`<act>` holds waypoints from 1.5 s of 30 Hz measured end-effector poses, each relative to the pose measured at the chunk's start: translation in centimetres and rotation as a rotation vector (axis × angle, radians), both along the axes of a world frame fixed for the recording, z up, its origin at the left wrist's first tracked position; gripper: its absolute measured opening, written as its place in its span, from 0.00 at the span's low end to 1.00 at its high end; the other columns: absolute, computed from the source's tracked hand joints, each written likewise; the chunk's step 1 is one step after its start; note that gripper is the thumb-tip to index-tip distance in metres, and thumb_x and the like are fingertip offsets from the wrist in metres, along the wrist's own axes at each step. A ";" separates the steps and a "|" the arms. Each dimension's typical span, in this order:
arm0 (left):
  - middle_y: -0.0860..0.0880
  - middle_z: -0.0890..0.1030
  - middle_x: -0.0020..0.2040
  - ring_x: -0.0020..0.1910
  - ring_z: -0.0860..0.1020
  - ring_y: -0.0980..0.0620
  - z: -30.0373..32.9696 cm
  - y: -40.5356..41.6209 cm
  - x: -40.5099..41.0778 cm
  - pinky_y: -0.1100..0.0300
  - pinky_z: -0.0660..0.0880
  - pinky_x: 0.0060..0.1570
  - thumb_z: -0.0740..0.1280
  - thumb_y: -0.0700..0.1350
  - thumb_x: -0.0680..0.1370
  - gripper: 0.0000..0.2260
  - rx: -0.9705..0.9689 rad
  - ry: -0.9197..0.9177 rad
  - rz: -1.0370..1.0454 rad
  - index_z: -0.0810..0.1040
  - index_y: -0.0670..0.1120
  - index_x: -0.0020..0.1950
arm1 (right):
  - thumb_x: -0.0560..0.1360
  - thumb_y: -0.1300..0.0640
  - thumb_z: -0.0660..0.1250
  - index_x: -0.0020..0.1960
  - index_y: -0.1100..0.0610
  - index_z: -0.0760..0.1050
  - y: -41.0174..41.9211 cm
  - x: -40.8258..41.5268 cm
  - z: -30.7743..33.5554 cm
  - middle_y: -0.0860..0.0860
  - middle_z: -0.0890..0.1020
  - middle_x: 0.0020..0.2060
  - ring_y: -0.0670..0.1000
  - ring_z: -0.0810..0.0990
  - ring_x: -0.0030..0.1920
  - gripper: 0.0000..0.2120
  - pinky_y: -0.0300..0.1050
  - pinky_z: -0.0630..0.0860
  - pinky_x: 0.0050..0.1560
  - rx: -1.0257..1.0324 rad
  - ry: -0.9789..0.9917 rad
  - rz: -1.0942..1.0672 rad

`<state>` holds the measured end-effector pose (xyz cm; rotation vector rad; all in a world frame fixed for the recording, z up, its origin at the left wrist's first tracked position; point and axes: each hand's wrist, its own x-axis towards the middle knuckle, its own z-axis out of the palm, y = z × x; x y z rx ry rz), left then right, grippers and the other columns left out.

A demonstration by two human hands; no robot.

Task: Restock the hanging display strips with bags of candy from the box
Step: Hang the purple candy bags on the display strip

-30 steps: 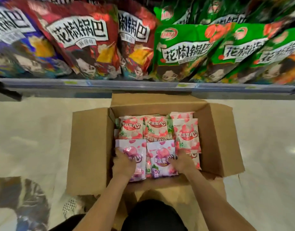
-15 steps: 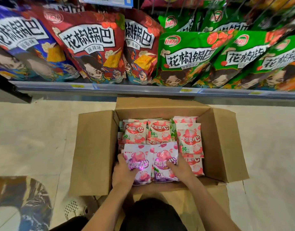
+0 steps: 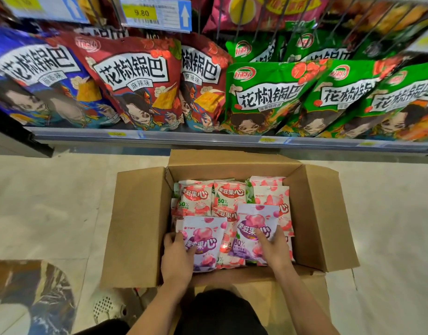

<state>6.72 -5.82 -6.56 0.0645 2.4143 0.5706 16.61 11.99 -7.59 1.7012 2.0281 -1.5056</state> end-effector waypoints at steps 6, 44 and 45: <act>0.43 0.71 0.65 0.58 0.77 0.47 0.9 0.3 -0.1 0.58 0.74 0.54 0.64 0.46 0.78 0.17 0.058 0.080 -0.013 0.69 0.42 0.66 | 0.76 0.55 0.66 0.70 0.58 0.64 0.1 -0.1 1.9 0.54 0.75 0.62 0.55 0.74 0.64 0.24 0.53 0.73 0.63 -0.018 0.108 -0.072; 0.52 0.80 0.55 0.53 0.79 0.57 62.0 -5.0 -10.7 0.74 0.74 0.39 0.63 0.43 0.78 0.10 1.015 0.031 0.404 0.73 0.48 0.59 | 0.66 0.42 0.72 0.59 0.50 0.76 -8.4 -10.8 64.3 0.52 0.84 0.52 0.55 0.83 0.51 0.24 0.59 0.79 0.53 -0.260 0.704 -0.178; 0.51 0.79 0.57 0.55 0.78 0.55 63.8 -5.2 -11.0 0.75 0.73 0.40 0.63 0.43 0.78 0.11 1.026 0.067 0.405 0.72 0.46 0.61 | 0.68 0.45 0.72 0.58 0.51 0.76 -8.5 -11.1 65.6 0.53 0.84 0.51 0.53 0.84 0.48 0.21 0.55 0.81 0.49 -0.245 0.728 -0.165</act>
